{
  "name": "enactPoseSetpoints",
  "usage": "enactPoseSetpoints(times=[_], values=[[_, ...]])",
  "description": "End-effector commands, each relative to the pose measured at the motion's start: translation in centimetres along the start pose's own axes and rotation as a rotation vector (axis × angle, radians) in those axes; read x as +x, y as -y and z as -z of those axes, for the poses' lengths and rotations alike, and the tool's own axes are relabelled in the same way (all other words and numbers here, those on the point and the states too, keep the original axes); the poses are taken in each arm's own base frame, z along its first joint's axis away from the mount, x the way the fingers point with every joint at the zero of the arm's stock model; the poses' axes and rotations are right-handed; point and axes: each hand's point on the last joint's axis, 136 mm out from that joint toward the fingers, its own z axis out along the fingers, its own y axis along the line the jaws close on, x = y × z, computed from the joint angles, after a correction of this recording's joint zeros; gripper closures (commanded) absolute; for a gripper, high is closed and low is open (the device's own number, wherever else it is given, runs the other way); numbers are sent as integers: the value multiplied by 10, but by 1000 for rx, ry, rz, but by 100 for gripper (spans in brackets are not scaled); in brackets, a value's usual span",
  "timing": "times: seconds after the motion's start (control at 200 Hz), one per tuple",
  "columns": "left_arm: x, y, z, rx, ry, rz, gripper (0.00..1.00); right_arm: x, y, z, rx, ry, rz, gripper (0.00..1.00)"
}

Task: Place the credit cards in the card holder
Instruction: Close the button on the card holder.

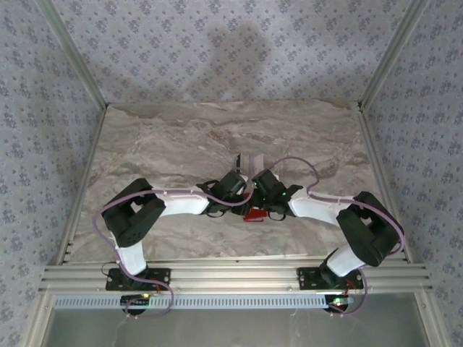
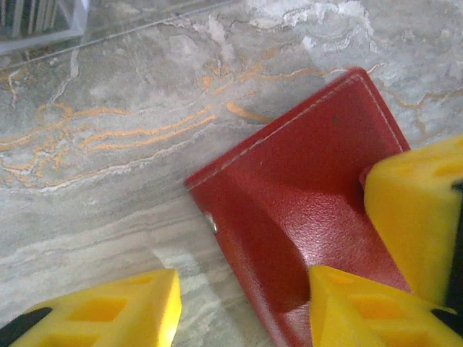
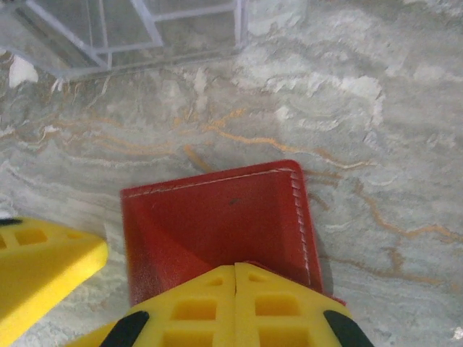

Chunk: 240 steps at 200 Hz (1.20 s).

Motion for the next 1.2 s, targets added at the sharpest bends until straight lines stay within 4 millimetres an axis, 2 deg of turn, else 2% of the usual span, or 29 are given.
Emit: enactPoseSetpoints(times=[0.0,0.19,0.4,0.54,0.64,0.735,0.854,1.014,1.194], values=[[7,-16,-37,-26,-8,66,53,132,47,13,82,-526,42,100],[5,-15,-37,-21,-7,67,54,142,67,18,154,-558,34,100],[5,-14,-37,-13,-9,68,55,145,72,8,175,-568,23,100],[10,-16,-36,-16,-14,69,56,128,60,10,99,-510,-11,100],[13,-17,-35,-12,-14,74,59,113,50,21,49,-474,-2,100],[18,-18,-33,-4,-11,84,60,101,48,27,25,-441,5,100],[26,-20,-30,3,-9,94,60,91,44,25,-29,-407,7,100],[34,-24,-27,-11,-8,97,60,87,39,21,-93,-389,11,100],[42,-20,-29,-8,-15,94,62,81,38,26,-122,-360,5,100]])
